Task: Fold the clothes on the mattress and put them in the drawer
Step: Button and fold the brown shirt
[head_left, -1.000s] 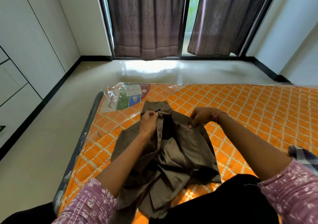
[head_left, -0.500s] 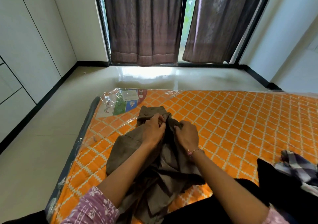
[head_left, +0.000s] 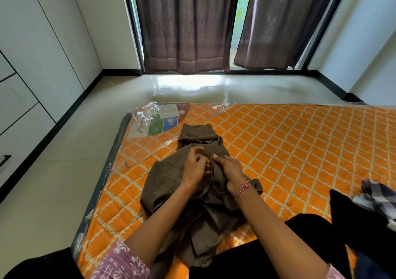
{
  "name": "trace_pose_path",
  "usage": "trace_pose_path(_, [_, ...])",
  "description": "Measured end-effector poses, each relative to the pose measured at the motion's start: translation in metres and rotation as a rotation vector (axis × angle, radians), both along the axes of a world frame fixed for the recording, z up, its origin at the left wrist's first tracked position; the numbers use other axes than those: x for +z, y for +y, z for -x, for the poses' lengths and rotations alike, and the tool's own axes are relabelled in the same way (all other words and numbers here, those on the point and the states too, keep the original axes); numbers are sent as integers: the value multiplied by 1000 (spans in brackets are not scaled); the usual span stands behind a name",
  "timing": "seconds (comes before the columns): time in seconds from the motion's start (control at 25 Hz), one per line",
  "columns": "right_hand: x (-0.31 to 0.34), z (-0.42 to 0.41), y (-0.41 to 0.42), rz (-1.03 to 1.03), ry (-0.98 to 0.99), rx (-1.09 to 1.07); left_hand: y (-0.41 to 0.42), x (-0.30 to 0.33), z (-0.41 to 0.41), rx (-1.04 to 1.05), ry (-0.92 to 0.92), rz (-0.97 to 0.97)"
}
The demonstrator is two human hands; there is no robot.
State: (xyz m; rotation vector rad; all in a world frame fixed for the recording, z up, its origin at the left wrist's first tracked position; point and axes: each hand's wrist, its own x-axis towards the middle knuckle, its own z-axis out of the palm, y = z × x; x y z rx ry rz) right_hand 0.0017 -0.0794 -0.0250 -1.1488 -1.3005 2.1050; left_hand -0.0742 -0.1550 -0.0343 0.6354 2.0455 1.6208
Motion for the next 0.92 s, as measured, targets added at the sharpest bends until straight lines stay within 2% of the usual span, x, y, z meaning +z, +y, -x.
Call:
trace_pose_path(0.04, [1, -1, 0, -23, 0, 13, -1, 0, -1, 24, -161, -37])
trace_pose_path(0.08, [1, -2, 1, -57, -19, 35, -1, 1, 0, 11, -232, -24])
trace_pose_path(0.2, [0, -7, 5, -206, -100, 116, 2, 5, 1, -69, -365, 40])
trace_pose_path(0.32, [4, -16, 11, -346, -144, 336, 4, 14, 7, -76, -487, 115])
trace_pose_path(0.4, [3, -18, 16, -415, -246, 306, 5, 17, 10, -96, -332, 232])
trace_pose_path(0.56, [1, -23, 22, -438, -391, -40, 0, 19, 9, -37, 379, 468])
trace_pose_path(0.64, [1, -25, 23, -537, -389, -138, -4, 22, 6, 21, 545, 478])
trace_pose_path(0.72, [5, -22, 13, -664, -347, -82, -4, 23, 4, -23, 522, 441])
trace_pose_path(0.84, [11, -17, -6, -887, -333, 35, -1, 26, -1, -132, 300, 276])
trace_pose_path(0.92, [10, -16, -10, -961, -351, 25, -2, 25, -5, -96, 309, 234])
